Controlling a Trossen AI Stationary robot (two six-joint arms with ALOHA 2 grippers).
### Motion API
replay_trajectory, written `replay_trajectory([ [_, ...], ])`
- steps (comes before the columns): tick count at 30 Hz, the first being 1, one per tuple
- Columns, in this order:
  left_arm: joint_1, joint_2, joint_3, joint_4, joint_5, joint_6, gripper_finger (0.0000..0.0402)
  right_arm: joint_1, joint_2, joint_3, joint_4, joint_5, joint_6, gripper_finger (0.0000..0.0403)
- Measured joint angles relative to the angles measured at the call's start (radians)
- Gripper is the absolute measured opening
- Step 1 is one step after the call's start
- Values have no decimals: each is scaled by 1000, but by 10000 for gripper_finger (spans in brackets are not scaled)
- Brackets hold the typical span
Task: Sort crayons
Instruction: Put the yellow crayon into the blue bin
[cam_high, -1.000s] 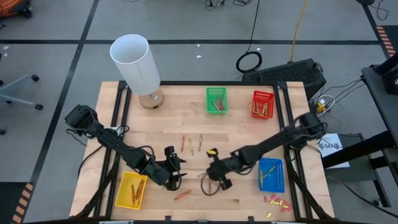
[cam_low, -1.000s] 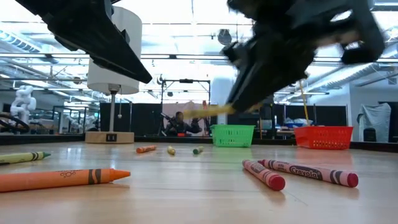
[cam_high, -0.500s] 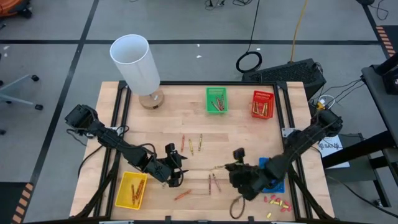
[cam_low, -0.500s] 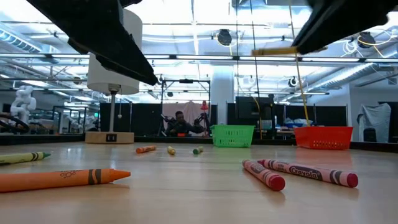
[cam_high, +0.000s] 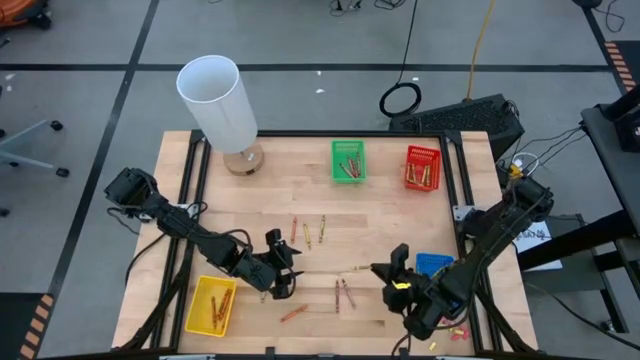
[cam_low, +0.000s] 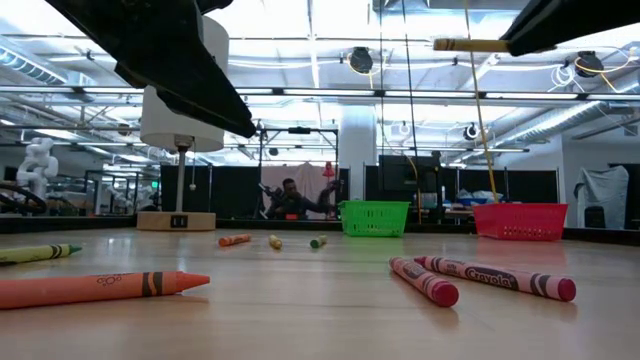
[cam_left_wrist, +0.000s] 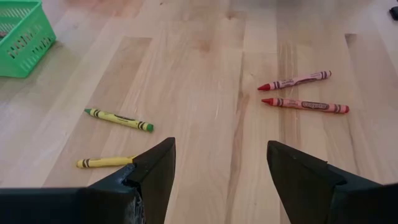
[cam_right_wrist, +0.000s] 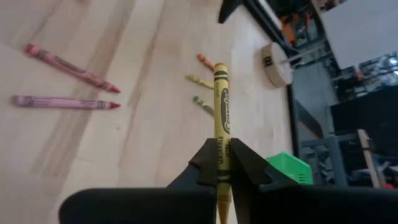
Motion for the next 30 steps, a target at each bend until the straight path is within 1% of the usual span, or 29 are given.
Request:
replay_trajectory([
  [5, 0, 0, 0, 0, 0, 0, 251, -1, 0, 0, 0, 2, 15, 2],
  [14, 0, 0, 0, 0, 0, -1, 251, -1, 0, 0, 22, -2, 135, 2],
  [19, 0, 0, 0, -1, 0, -5, 251, -4, 0, 1, 51, -2, 172, 2],
  [26, 0, 0, 0, -1, 0, -6, 251, -38, 0, 1, 100, -3, 195, 2],
  [30, -6, 0, 0, 0, 0, -8, 251, -67, 0, 1, 127, -6, 285, 2],
])
